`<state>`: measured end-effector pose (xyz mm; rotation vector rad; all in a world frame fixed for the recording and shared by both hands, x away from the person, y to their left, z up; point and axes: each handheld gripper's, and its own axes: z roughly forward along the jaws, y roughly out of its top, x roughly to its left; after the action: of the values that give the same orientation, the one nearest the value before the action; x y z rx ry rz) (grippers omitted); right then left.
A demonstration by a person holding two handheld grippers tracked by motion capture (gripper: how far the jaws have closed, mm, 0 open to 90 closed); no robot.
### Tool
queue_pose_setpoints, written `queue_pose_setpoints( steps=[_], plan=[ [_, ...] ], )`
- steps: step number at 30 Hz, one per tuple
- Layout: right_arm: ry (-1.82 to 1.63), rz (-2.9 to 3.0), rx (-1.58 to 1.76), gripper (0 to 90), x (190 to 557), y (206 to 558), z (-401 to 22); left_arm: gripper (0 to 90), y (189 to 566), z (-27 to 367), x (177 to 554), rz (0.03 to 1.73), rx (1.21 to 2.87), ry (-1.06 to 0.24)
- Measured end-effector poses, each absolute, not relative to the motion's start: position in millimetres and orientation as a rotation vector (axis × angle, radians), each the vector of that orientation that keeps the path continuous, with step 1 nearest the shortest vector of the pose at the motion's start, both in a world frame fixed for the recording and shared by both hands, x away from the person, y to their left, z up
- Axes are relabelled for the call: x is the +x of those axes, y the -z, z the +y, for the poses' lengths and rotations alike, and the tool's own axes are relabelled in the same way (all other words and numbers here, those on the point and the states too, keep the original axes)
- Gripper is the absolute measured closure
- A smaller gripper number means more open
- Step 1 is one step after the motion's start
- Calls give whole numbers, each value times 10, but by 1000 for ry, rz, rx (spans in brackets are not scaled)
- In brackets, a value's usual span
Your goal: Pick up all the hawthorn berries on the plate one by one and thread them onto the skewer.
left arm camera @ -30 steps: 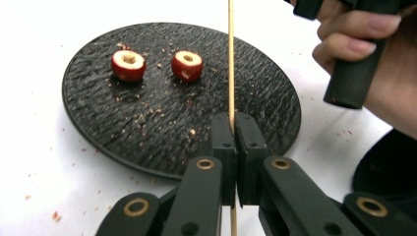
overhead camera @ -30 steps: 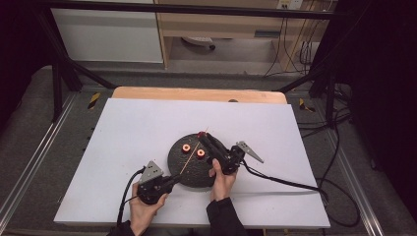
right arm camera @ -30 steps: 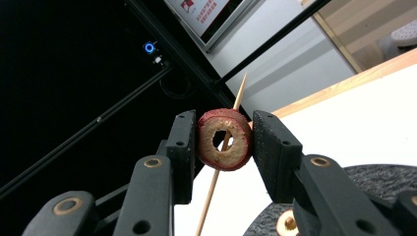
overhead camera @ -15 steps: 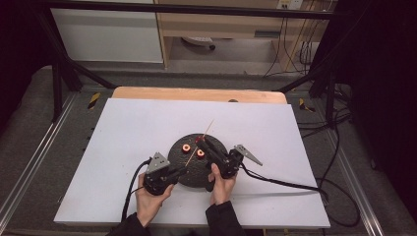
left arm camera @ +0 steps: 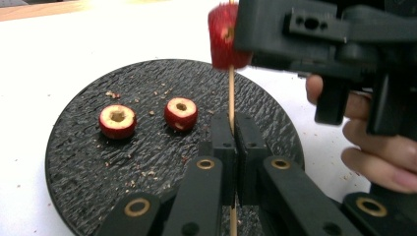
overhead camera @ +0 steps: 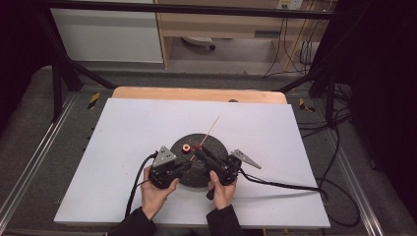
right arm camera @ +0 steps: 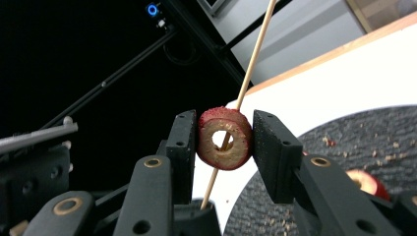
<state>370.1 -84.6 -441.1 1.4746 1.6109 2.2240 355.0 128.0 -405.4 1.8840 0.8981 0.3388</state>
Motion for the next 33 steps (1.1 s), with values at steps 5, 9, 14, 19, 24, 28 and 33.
queue_pose_setpoints(
  steps=[5,9,14,19,24,28,33],
  plan=[
    [-2197,1646,1481,626,3668,4432,-839,883,4073,1264,3554,891,1897,-343],
    [-2164,1682,1482,552,3668,4424,-849,884,4089,1296,3542,883,1908,-340],
    [-2112,1737,1437,444,3667,4375,-891,884,4106,1461,3499,886,1927,-355],
    [-1971,1818,1419,247,3715,4286,-989,884,4137,1756,3429,908,1949,-376],
    [-1826,1932,1395,130,3789,4240,-1071,884,4161,1953,3377,921,1960,-383],
    [-1731,2020,1360,91,3836,4206,-1122,883,4209,2128,3307,928,1979,-390],
    [-1627,2122,1338,58,3905,4167,-1179,883,4291,2295,3237,938,1992,-375]
  ],
)
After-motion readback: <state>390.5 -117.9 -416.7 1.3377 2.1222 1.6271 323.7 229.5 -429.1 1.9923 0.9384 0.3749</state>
